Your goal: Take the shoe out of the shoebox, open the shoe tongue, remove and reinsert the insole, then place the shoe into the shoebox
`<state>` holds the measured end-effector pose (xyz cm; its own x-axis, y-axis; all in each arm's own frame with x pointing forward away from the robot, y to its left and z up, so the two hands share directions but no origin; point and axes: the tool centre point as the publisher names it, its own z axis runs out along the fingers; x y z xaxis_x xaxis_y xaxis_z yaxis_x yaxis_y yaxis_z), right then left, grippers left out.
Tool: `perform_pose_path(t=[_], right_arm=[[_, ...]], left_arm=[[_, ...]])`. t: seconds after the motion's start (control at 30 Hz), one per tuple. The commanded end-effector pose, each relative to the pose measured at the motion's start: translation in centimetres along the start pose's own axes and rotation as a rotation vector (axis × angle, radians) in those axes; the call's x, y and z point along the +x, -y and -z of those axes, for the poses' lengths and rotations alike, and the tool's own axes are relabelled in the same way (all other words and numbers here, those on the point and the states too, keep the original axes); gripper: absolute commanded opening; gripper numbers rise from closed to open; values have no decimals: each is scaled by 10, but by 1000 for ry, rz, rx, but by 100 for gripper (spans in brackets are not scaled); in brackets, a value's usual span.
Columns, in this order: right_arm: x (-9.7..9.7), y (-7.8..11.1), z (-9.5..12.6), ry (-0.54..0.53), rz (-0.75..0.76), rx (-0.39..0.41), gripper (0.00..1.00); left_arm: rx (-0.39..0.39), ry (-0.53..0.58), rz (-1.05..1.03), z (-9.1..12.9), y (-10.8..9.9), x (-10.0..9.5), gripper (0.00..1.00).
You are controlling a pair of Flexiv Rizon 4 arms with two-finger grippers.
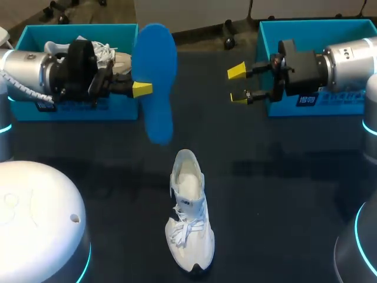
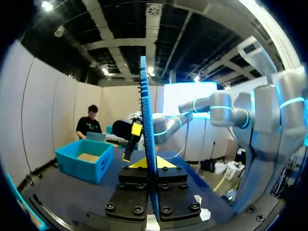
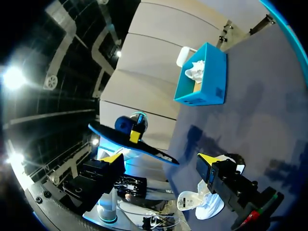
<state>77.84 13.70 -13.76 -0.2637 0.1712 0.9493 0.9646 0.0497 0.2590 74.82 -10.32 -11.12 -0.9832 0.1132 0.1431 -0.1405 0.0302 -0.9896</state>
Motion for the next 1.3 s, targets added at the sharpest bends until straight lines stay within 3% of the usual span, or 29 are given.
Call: perform_pose_path(t=[0.03, 0.37, 0.8, 1.13, 1.3], right_arm=[[0, 0, 0, 3, -1, 2, 100], [0, 0, 0, 3, -1, 2, 100], [0, 0, 0, 3, -1, 2, 100], [7, -8, 1, 127, -10, 63, 100], [20, -15, 2, 269, -61, 109, 100]], left_arm=[[131, -37, 1033, -10, -11, -18, 0], [214, -46, 1284, -18, -18, -38, 0], [245, -20, 1502, -28, -31, -59, 0], [258, -4, 1537, -31, -40, -66, 0], [258, 3, 1531, -31, -42, -68, 0]])
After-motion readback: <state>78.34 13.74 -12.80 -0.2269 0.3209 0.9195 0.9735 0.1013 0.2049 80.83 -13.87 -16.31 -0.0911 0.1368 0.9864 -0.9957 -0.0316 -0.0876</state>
